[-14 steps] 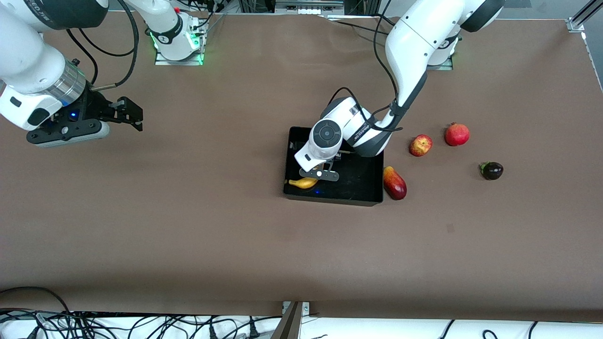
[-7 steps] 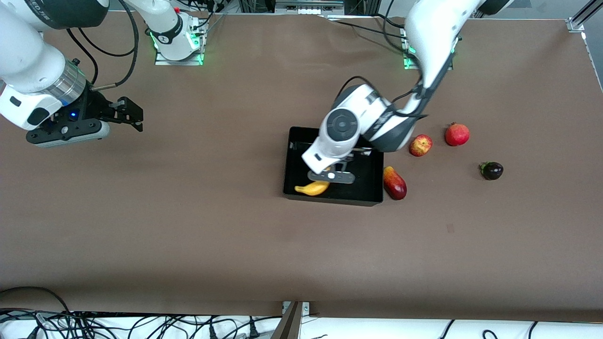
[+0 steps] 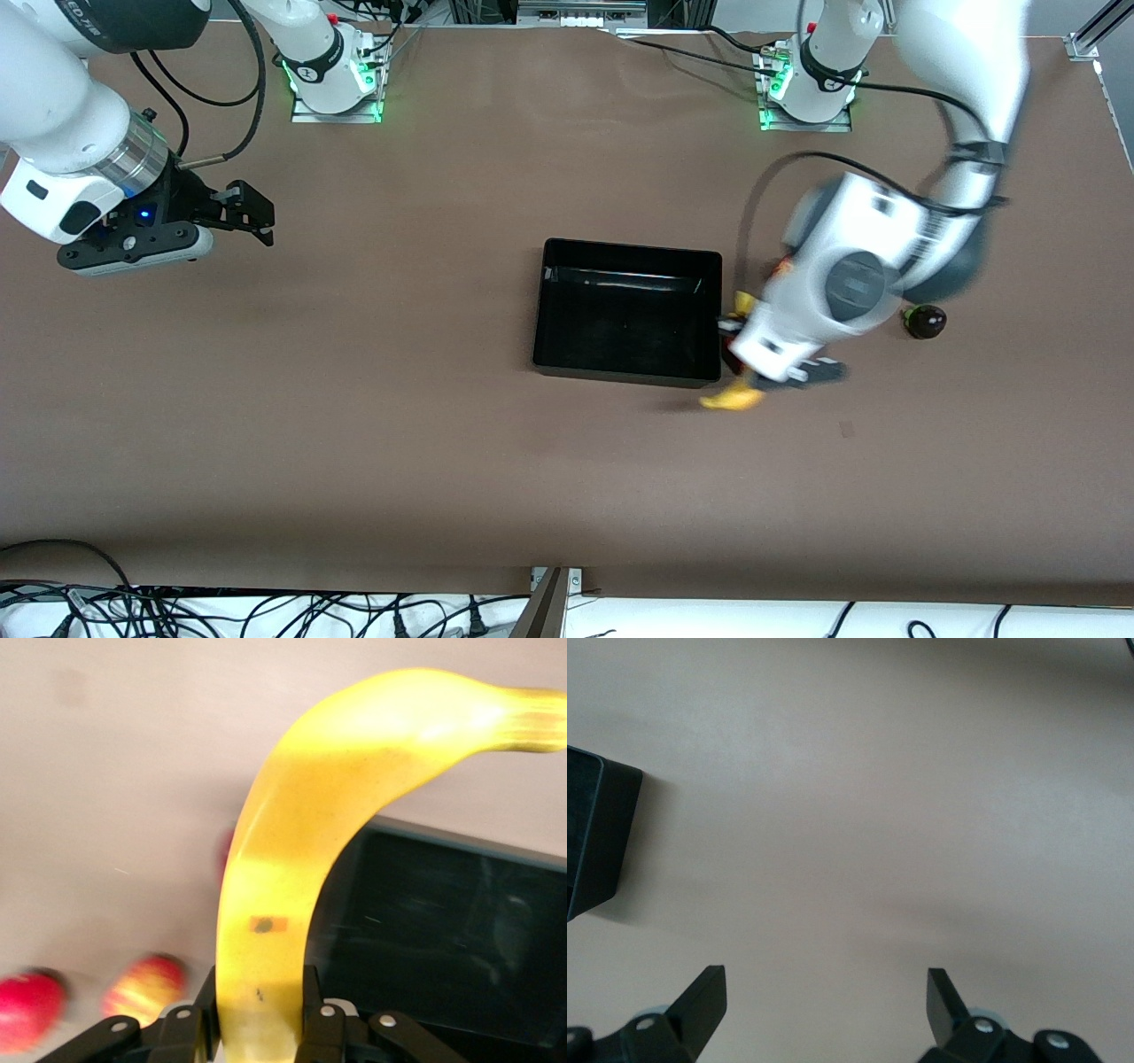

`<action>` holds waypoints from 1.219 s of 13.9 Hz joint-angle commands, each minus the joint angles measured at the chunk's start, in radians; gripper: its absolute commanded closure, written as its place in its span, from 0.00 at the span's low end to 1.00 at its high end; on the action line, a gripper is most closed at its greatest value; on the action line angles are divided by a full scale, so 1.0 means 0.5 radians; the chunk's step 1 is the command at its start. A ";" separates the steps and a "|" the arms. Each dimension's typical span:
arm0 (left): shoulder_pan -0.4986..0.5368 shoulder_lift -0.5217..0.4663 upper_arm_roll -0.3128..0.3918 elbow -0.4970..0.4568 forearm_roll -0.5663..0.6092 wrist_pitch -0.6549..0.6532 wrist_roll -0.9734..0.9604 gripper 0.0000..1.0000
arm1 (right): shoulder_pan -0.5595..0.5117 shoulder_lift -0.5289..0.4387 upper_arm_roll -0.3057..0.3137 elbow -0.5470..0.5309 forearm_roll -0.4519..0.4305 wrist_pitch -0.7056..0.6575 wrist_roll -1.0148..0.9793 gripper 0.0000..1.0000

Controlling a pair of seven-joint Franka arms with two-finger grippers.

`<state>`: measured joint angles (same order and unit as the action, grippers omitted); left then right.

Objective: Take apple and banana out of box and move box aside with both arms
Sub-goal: 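Lift the banana out with the left gripper and set it near the plum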

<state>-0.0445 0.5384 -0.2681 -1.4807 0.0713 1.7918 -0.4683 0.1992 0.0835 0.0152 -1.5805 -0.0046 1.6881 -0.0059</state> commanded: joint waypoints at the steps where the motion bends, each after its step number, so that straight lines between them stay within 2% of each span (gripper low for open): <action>1: 0.241 0.110 0.011 -0.033 0.087 0.003 0.401 1.00 | 0.006 -0.017 -0.012 0.023 0.006 -0.038 0.009 0.00; 4: 0.359 0.285 0.015 -0.051 0.326 0.122 0.663 1.00 | 0.006 -0.023 -0.003 0.023 -0.003 -0.038 0.000 0.00; 8: 0.475 0.377 0.015 -0.171 0.312 0.129 0.667 1.00 | 0.006 -0.026 -0.012 0.026 0.000 -0.038 0.000 0.00; 9: 0.515 0.405 0.012 -0.171 0.314 0.129 0.673 0.58 | 0.006 -0.026 0.000 0.026 -0.021 -0.038 -0.003 0.00; 10: 0.518 0.402 0.012 -0.165 0.327 0.126 0.715 0.01 | 0.010 -0.023 0.003 0.026 -0.024 -0.035 -0.004 0.00; 12: 0.537 0.326 0.002 -0.147 0.327 0.098 0.811 0.00 | 0.006 -0.017 -0.006 0.026 -0.018 -0.020 -0.010 0.00; 14: 0.516 0.157 -0.022 -0.095 0.305 0.049 0.860 0.00 | 0.006 -0.017 -0.003 0.026 -0.018 -0.023 -0.022 0.00; 17: 0.506 0.004 -0.181 0.123 0.320 -0.150 0.857 0.00 | 0.006 -0.014 -0.003 0.071 -0.018 -0.035 -0.016 0.00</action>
<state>0.2147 0.6171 -0.3125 -1.4707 0.2161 1.8013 -0.0574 0.2002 0.0808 0.0135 -1.5717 -0.0047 1.6882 -0.0076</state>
